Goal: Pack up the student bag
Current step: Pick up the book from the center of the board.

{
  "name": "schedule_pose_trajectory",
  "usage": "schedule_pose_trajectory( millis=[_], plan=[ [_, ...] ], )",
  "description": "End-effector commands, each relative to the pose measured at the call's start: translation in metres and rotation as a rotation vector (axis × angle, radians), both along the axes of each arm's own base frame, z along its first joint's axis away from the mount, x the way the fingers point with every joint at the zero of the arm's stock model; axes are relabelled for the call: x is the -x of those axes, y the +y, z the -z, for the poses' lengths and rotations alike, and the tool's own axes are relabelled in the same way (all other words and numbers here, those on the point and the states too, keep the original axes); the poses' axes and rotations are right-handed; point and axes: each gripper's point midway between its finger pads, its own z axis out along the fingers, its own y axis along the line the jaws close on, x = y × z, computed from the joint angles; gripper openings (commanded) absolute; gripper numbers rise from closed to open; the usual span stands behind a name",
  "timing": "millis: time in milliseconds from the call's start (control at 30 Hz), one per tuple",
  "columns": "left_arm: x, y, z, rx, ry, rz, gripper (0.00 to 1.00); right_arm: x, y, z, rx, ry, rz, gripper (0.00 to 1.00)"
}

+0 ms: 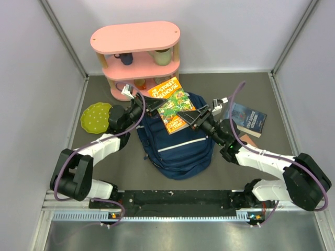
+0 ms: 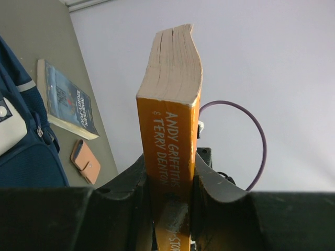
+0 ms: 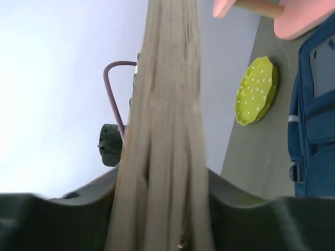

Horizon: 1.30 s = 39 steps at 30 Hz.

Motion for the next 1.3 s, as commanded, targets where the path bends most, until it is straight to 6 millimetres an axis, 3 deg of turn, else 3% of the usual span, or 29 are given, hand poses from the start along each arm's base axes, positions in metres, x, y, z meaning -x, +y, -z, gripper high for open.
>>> schedule_pose_trajectory(
  millis=[0,33,100,133,200,233,267,333,400,533,767,967,1033,1133,1233,1267],
  plan=[
    [0.010,0.003,-0.057,0.080,-0.198,0.017,0.00,-0.001,-0.008,-0.053,-0.079,-0.135,0.026,0.30],
    [0.009,0.002,-0.056,0.074,-0.200,0.019,0.00,-0.001,-0.009,-0.051,-0.060,-0.130,0.033,0.14],
    [0.008,-0.001,-0.052,0.041,-0.201,0.027,0.03,-0.001,-0.010,-0.044,-0.028,-0.110,0.038,0.00],
    [0.007,-0.001,-0.051,0.026,-0.203,0.028,0.23,0.000,-0.013,-0.045,-0.011,-0.121,0.049,0.00],
    [0.008,-0.004,-0.051,-0.027,-0.240,0.033,0.37,-0.001,-0.016,-0.033,0.045,-0.096,0.059,0.00],
    [0.006,-0.005,-0.043,-0.062,-0.213,0.036,0.56,0.000,-0.019,-0.031,0.061,-0.105,0.066,0.00],
    [0.007,-0.005,-0.046,-0.106,-0.261,0.026,0.66,0.004,-0.022,-0.034,0.064,-0.114,0.060,0.00],
    [0.004,-0.005,-0.035,-0.170,-0.233,0.018,0.75,0.008,-0.025,-0.037,0.076,-0.140,0.037,0.00],
    [0.004,-0.004,-0.038,-0.217,-0.286,0.011,0.77,0.009,-0.030,-0.040,0.070,-0.142,0.015,0.00],
    [0.009,-0.013,-0.048,-0.242,-0.369,0.093,0.78,0.018,-0.030,-0.044,0.049,-0.164,-0.087,0.00],
    [0.012,-0.020,-0.037,-0.265,-0.395,0.194,0.79,0.022,-0.036,-0.056,-0.004,-0.199,-0.189,0.00],
    [0.013,-0.025,-0.041,-0.261,-0.419,0.246,0.78,0.029,-0.022,-0.055,0.011,-0.210,-0.335,0.00],
    [0.013,-0.026,-0.041,-0.259,-0.424,0.255,0.65,0.027,-0.023,-0.053,-0.001,-0.198,-0.333,0.00],
    [0.016,-0.026,-0.041,-0.257,-0.424,0.267,0.56,0.023,-0.026,-0.050,0.009,-0.194,-0.313,0.00],
    [0.018,-0.026,-0.039,-0.262,-0.426,0.286,0.39,0.019,-0.029,-0.048,0.028,-0.193,-0.285,0.00],
    [0.019,-0.026,-0.038,-0.265,-0.422,0.291,0.27,0.018,-0.029,-0.049,0.035,-0.194,-0.282,0.00]
  ],
)
